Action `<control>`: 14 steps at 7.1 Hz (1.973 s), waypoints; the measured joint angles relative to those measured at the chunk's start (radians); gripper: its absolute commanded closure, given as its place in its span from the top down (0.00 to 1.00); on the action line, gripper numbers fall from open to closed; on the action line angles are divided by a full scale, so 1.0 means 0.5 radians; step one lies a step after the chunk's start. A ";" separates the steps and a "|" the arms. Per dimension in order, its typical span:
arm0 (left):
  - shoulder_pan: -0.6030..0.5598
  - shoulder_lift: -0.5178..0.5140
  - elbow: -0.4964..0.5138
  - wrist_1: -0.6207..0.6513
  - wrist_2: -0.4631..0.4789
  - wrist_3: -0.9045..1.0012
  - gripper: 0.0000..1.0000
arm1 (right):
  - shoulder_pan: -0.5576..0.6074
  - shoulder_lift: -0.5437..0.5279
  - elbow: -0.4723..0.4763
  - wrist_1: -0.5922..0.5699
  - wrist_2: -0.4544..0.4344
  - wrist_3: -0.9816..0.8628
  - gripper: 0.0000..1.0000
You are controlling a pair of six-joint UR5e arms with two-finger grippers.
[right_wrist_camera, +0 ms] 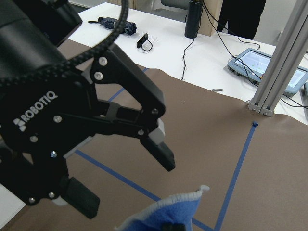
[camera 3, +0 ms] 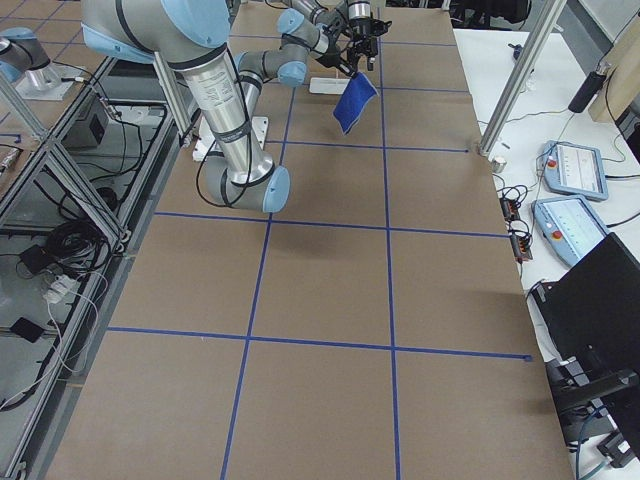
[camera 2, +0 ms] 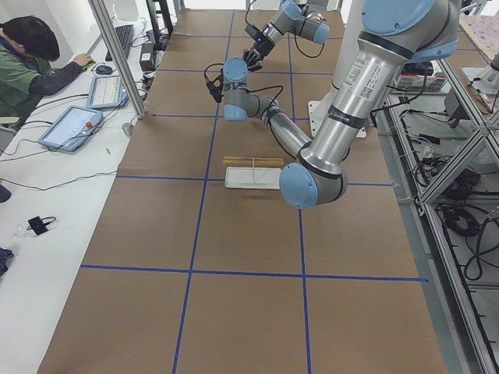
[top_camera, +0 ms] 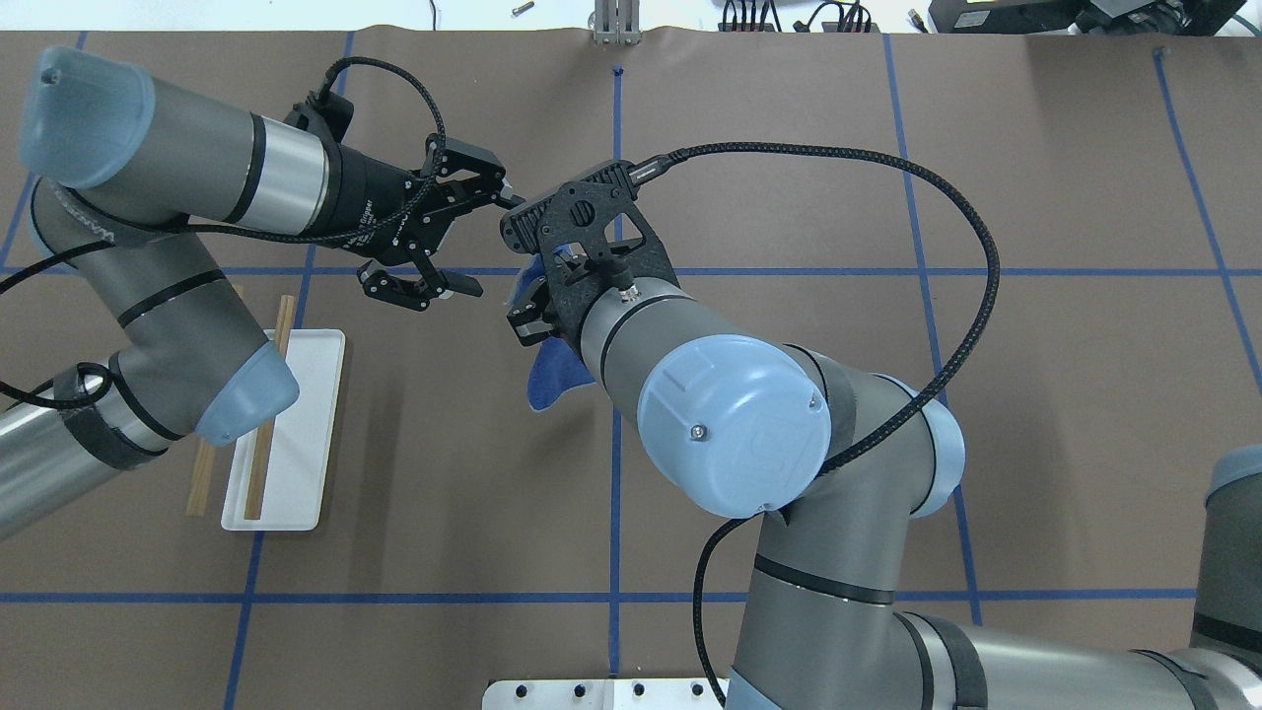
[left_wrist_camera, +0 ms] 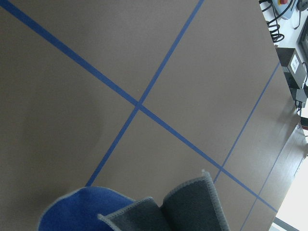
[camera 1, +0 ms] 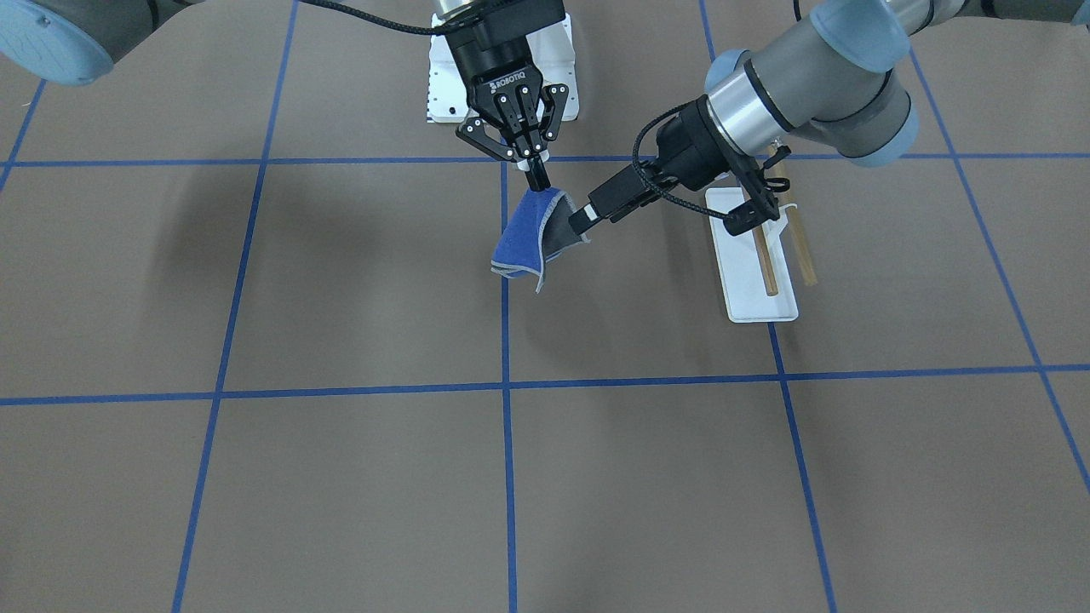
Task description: Hang towel on rack
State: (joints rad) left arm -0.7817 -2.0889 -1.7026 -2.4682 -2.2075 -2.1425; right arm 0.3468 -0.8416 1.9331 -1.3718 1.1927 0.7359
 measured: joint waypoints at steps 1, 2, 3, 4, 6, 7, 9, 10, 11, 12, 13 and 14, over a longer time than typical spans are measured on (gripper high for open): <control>0.013 -0.008 0.000 0.000 0.000 -0.038 0.95 | 0.000 0.014 -0.007 0.003 -0.020 0.002 0.00; 0.021 -0.017 -0.001 -0.001 0.000 -0.082 0.95 | 0.000 0.024 -0.018 0.005 -0.037 0.005 0.00; 0.024 -0.030 -0.002 -0.002 0.000 -0.127 0.95 | -0.004 0.028 -0.035 0.004 -0.050 0.006 0.00; 0.025 -0.037 -0.005 -0.003 0.000 -0.152 0.95 | -0.008 0.028 -0.062 0.004 -0.060 0.007 0.00; 0.026 -0.040 -0.009 -0.007 0.000 -0.165 0.84 | -0.022 0.027 -0.094 0.004 -0.065 0.007 0.00; 0.027 -0.040 -0.010 -0.009 0.019 -0.166 0.77 | -0.026 0.027 -0.097 0.004 -0.066 0.007 0.00; 0.052 -0.038 -0.003 -0.012 0.096 -0.160 0.77 | -0.028 0.034 -0.099 0.004 -0.066 0.006 0.00; 0.063 -0.038 -0.002 -0.013 0.112 -0.156 0.76 | -0.028 0.041 -0.099 0.004 -0.066 0.005 0.00; 0.067 -0.038 -0.001 -0.014 0.122 -0.156 0.71 | -0.028 0.045 -0.099 0.004 -0.066 0.004 0.00; 0.069 -0.038 -0.003 -0.015 0.130 -0.157 0.53 | -0.031 0.046 -0.100 0.003 -0.066 0.004 0.00; 0.070 -0.038 -0.007 -0.016 0.134 -0.158 0.41 | -0.036 0.045 -0.103 0.002 -0.066 0.004 0.00; 0.070 -0.038 -0.011 -0.019 0.140 -0.155 0.29 | -0.041 0.043 -0.107 0.001 -0.066 0.004 0.00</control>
State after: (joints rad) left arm -0.7464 -2.1077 -1.7082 -2.4777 -2.1376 -2.2199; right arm 0.3266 -0.8199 1.8798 -1.3712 1.1597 0.7379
